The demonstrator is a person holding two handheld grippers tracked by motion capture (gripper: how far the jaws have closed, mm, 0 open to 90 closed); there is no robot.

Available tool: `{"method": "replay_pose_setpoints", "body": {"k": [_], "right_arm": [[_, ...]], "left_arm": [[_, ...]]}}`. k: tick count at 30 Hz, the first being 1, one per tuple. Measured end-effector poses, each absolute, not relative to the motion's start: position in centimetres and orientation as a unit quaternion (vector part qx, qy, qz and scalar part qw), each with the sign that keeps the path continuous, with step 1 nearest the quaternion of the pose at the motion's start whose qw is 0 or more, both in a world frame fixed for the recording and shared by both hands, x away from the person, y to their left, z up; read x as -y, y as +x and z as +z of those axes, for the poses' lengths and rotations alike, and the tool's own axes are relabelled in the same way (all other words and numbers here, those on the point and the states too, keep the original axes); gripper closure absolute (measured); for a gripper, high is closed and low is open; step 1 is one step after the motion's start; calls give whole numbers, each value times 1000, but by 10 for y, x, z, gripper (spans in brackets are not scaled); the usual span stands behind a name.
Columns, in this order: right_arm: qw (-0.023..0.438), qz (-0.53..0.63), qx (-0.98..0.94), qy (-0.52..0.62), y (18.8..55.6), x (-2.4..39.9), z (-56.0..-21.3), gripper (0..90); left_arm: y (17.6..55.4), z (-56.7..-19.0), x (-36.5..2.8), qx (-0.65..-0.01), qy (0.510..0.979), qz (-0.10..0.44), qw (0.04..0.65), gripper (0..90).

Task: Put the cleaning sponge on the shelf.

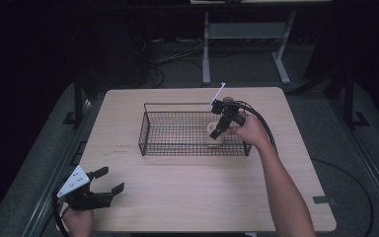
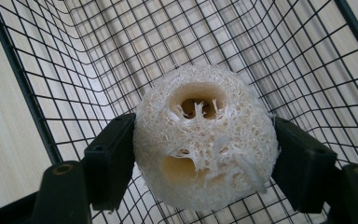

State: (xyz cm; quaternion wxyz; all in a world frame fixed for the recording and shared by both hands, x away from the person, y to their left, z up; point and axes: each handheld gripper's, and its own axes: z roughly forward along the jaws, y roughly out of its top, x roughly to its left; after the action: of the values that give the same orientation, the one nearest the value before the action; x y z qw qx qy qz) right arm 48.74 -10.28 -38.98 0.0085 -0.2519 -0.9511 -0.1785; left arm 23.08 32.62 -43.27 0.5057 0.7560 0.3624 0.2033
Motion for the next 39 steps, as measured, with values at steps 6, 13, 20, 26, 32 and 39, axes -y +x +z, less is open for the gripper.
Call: {"method": "replay_pose_setpoints", "body": {"k": [6,13,20,26,32,39], "right_arm": [[8,-183,950,-254,488,104,-389,262],[11,-188,948,-258,488,104,-388,221],[10,-198,946,-257,487,105,-383,202],[4,-207,944,-259,484,109,-375,191],[-7,-223,940,-258,477,115,-361,192],[-16,-231,939,-253,465,121,-345,190]], "left_arm": [[231,-433,-326,-362,758,203,504,137],[232,-433,-325,-362,757,202,505,137],[232,-433,-326,-365,755,202,505,136],[232,-433,-326,-365,757,203,503,137],[231,-433,-325,-362,758,202,503,137],[231,-433,-324,-361,758,202,504,137]]}}
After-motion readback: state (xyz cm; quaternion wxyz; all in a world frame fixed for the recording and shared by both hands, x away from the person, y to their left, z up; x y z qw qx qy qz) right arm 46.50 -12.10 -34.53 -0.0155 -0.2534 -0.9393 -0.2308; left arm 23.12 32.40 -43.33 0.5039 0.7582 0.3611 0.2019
